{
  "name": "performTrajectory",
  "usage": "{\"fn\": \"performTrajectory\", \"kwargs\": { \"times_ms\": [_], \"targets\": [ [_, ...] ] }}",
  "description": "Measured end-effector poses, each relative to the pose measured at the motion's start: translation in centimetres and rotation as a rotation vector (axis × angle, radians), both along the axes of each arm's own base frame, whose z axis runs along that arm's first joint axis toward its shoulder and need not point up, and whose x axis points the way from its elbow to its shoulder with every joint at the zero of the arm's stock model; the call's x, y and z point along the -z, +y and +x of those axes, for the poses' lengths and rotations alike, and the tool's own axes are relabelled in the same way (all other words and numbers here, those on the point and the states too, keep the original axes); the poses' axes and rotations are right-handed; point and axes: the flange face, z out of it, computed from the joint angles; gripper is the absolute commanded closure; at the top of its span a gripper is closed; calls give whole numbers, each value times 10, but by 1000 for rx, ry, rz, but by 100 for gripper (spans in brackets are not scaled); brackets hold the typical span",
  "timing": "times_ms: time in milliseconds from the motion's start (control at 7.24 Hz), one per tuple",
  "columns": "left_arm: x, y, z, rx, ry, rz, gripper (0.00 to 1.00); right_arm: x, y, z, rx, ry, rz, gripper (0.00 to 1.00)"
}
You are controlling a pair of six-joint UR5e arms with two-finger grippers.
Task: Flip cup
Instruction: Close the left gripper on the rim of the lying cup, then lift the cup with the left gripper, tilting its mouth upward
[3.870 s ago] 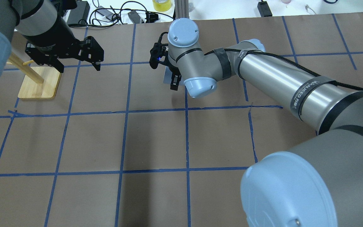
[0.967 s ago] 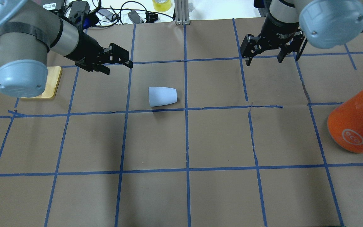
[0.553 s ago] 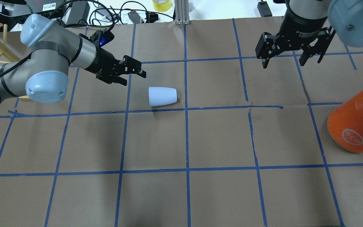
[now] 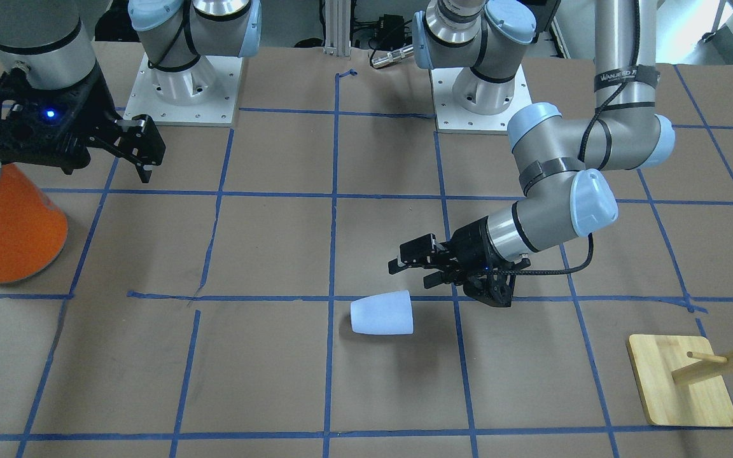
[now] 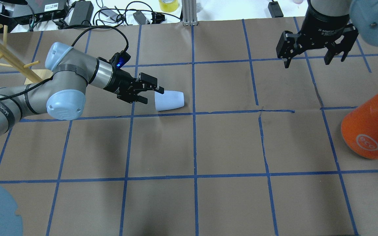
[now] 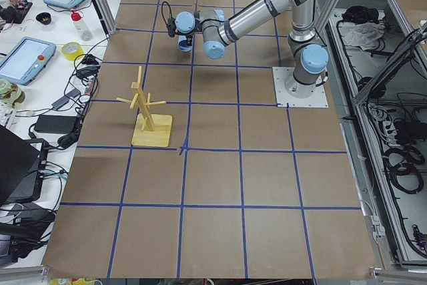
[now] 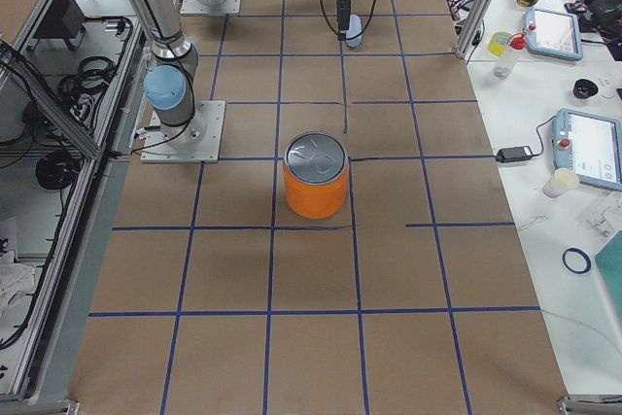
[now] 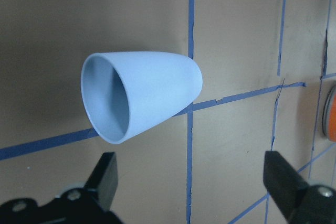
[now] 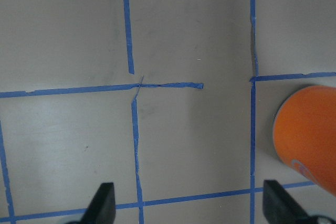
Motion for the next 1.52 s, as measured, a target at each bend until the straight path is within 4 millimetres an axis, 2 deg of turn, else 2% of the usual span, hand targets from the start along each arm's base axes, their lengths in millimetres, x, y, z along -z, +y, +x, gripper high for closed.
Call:
{"fn": "performTrajectory", "kwargs": {
  "times_ms": [415, 553, 691, 1244, 1382, 1520],
  "targets": [
    [26, -17, 2, -1, 4, -11, 0, -3, -6, -32, 51, -1, -8, 0],
    [35, -23, 3, -2, 3, -12, 7, -3, -7, -43, 69, -1, -7, 0],
    [42, -28, 3, -5, 4, -10, 13, -3, -7, -48, 78, -1, -7, 0],
    [55, -35, -1, -51, 62, 41, 13, -1, -8, -51, 84, -1, -1, 0],
    [57, -36, -3, -59, 78, 53, 29, -1, -7, -51, 84, -1, 2, 0],
    [58, -36, -3, -63, 85, 59, 33, 0, -7, -51, 84, -1, 5, 0]
  ]
}}
